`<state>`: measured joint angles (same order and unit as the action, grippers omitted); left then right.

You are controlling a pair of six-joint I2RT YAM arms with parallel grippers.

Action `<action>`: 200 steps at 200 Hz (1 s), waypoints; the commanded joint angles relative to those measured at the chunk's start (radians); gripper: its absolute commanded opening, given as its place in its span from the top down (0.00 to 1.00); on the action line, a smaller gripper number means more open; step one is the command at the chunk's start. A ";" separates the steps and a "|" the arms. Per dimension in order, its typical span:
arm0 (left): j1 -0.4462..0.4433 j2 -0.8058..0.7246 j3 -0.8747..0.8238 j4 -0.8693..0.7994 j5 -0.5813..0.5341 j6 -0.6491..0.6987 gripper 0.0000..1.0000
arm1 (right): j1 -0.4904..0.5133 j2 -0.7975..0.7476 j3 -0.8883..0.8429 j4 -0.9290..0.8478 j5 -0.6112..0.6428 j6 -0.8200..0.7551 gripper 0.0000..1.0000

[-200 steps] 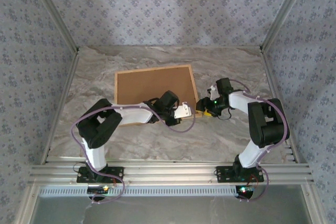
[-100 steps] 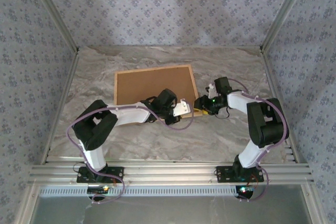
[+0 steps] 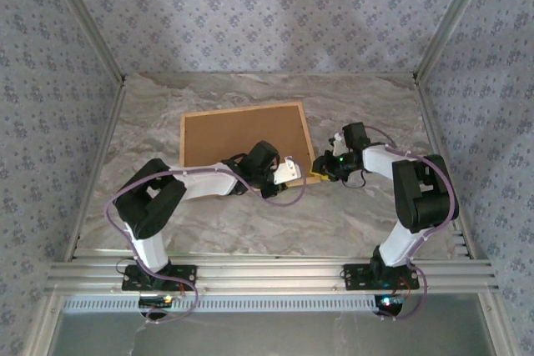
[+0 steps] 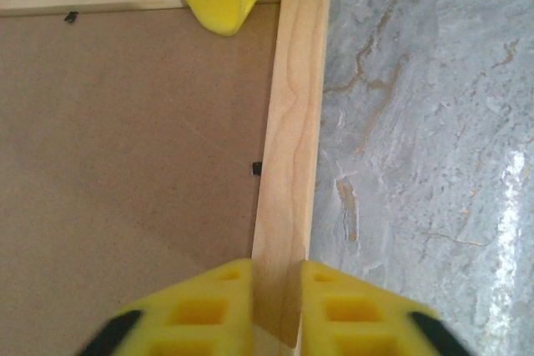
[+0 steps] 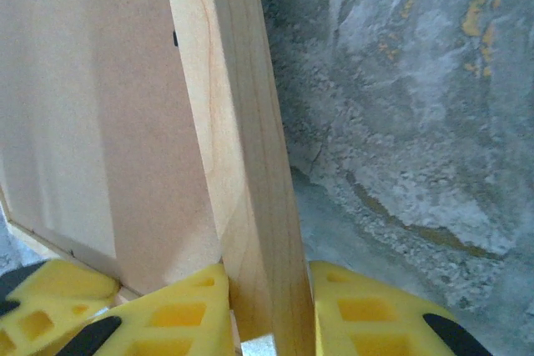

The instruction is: Put the photo into the frame

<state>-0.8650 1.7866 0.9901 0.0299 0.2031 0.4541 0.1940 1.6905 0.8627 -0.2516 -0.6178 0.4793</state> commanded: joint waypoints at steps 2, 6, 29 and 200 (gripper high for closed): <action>-0.008 -0.052 -0.016 0.038 0.023 -0.010 0.67 | 0.000 -0.012 0.012 -0.011 -0.024 0.005 0.77; -0.008 -0.055 -0.019 0.036 0.017 -0.006 0.64 | 0.000 -0.013 0.013 -0.013 -0.023 0.005 0.77; -0.019 -0.084 -0.043 0.021 -0.035 0.036 0.50 | -0.002 -0.017 0.015 -0.023 -0.023 0.004 0.77; -0.161 -0.034 -0.158 0.136 -0.568 0.412 0.30 | -0.010 -0.042 0.030 -0.078 -0.062 0.016 0.78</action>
<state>-1.0275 1.7374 0.8562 0.1162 -0.2958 0.8234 0.1940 1.6867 0.8631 -0.2790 -0.6666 0.4793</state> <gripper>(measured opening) 0.712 0.222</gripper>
